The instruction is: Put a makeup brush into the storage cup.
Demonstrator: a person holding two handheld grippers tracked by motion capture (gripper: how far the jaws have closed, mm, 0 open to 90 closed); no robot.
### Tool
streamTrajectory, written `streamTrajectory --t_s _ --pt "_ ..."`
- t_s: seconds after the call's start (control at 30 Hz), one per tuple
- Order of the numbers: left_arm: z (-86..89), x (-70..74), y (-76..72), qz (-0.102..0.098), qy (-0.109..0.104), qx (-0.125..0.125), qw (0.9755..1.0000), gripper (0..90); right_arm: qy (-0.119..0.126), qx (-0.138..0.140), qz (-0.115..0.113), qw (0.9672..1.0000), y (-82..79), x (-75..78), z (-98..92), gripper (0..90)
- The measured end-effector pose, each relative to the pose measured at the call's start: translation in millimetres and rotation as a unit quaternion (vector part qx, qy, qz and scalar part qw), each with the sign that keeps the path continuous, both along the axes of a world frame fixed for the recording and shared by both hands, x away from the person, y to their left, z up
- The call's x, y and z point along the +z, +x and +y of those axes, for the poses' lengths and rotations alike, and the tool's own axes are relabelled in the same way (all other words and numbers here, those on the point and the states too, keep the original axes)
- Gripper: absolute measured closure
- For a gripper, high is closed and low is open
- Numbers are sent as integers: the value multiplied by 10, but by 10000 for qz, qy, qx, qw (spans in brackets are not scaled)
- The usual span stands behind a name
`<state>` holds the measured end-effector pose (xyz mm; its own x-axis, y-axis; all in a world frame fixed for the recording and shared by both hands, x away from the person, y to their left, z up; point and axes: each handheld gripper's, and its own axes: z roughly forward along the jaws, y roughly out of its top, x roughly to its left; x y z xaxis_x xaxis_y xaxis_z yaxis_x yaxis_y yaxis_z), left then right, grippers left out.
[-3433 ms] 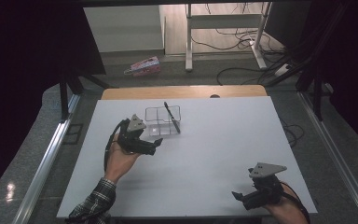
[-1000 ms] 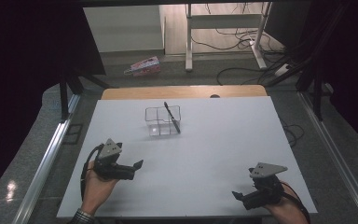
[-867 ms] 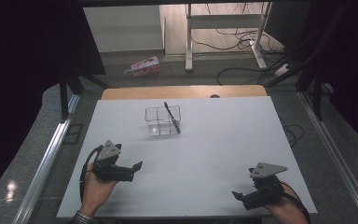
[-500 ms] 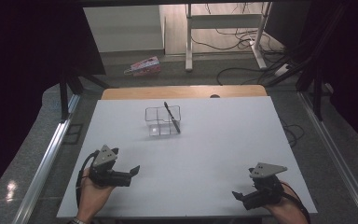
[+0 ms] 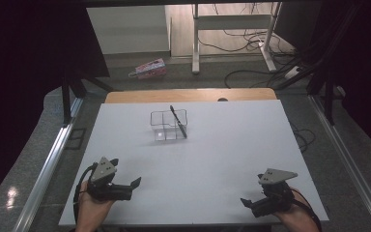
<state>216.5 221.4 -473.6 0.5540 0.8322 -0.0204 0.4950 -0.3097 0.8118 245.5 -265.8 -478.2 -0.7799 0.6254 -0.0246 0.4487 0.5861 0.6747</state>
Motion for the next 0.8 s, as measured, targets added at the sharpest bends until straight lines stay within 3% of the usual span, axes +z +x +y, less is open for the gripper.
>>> streamTrajectory --t_s 0.8 --pt "105 -69 -293 -4 74 193 9998 0 -45 -6 40 10000 -1 -8 1 0"
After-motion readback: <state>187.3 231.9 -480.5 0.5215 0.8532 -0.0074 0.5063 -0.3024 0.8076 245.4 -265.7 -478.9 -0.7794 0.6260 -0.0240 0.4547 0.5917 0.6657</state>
